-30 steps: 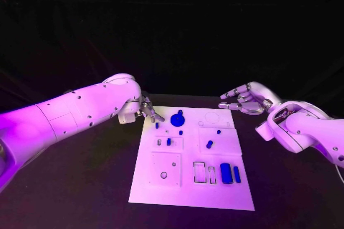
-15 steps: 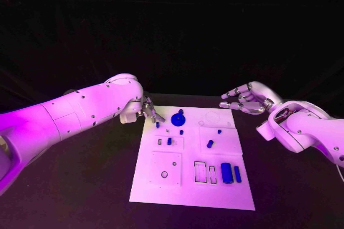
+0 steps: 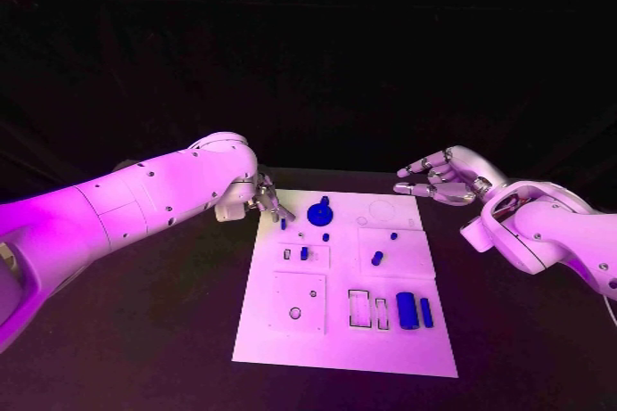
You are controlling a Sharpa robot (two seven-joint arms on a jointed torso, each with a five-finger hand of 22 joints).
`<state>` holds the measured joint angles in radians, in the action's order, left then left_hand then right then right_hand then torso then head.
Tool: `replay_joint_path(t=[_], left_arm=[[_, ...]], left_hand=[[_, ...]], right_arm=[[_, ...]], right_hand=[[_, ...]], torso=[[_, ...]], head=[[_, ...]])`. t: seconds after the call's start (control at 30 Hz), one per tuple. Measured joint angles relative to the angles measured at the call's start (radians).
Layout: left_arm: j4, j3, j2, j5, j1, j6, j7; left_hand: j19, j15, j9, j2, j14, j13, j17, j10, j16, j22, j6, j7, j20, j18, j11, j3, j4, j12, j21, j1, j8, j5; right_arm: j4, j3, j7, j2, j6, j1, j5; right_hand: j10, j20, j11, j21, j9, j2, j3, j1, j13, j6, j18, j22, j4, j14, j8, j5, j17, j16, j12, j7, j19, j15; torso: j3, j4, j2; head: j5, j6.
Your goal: Assemble the parts on the task board
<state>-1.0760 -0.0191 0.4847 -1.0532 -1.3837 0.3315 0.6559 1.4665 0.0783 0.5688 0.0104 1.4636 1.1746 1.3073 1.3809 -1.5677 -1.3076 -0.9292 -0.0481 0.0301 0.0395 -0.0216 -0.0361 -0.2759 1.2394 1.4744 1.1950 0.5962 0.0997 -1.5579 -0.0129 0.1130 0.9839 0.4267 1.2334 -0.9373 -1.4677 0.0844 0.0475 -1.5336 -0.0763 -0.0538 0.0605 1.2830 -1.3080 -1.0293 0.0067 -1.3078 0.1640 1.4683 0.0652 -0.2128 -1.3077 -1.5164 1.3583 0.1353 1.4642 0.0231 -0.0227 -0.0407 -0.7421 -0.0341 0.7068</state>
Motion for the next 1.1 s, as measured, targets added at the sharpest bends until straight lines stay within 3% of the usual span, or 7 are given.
replay_joint_path(t=[0.73,0.97,1.1], left_arm=[[0.01,-0.002,-0.009,0.009,0.005,0.0,0.0],[0.011,-0.002,-0.011,0.017,0.006,-0.001,0.0],[0.011,-0.002,-0.012,0.023,0.004,-0.001,-0.001]], left_hand=[[-0.004,0.004,0.006,-0.04,0.004,0.005,0.001,0.003,0.0,0.0,0.004,0.004,-0.004,0.0,-0.003,0.03,0.03,0.004,0.0,0.063,0.01,0.004],[0.0,0.011,0.003,-0.058,0.004,0.005,0.001,-0.001,0.0,0.0,0.015,0.015,-0.008,0.0,-0.01,0.105,0.084,0.004,0.0,0.151,0.01,0.009],[0.0,0.011,-0.007,-0.047,0.004,0.002,0.001,0.0,0.0,0.0,0.023,0.013,-0.014,0.0,-0.01,0.177,0.121,0.004,0.0,0.179,-0.001,0.013]], right_arm=[[0.001,0.0,0.0,-0.001,-0.002,0.0,0.0],[0.002,0.0,0.0,-0.001,-0.003,0.0,0.0],[0.002,0.0,0.0,-0.001,-0.003,0.0,0.0]], right_hand=[[0.0,0.0,0.0,0.0,0.0,0.0,0.0,0.0,0.0,0.0,0.0,0.0,0.0,0.0,0.0,0.0,0.0,0.0,0.0,0.0,0.0,0.0],[0.0,0.0,0.0,0.0,0.0,0.0,0.003,0.0,0.0,0.0,0.0,0.0,-0.003,0.0,0.0,0.0,0.0,0.0,0.0,0.0,0.0,0.0],[0.0,0.0,0.0,0.0,0.0,0.0,0.003,0.0,0.0,0.0,0.0,0.0,-0.003,0.0,0.0,0.0,0.0,0.0,0.0,0.0,0.0,0.0]], torso=[[0.0005,0.0005,0.0],[0.0005,0.0009,0.0],[0.0005,0.0009,0.0]], head=[[0.0,0.003],[0.0,0.004],[0.0,0.005]])
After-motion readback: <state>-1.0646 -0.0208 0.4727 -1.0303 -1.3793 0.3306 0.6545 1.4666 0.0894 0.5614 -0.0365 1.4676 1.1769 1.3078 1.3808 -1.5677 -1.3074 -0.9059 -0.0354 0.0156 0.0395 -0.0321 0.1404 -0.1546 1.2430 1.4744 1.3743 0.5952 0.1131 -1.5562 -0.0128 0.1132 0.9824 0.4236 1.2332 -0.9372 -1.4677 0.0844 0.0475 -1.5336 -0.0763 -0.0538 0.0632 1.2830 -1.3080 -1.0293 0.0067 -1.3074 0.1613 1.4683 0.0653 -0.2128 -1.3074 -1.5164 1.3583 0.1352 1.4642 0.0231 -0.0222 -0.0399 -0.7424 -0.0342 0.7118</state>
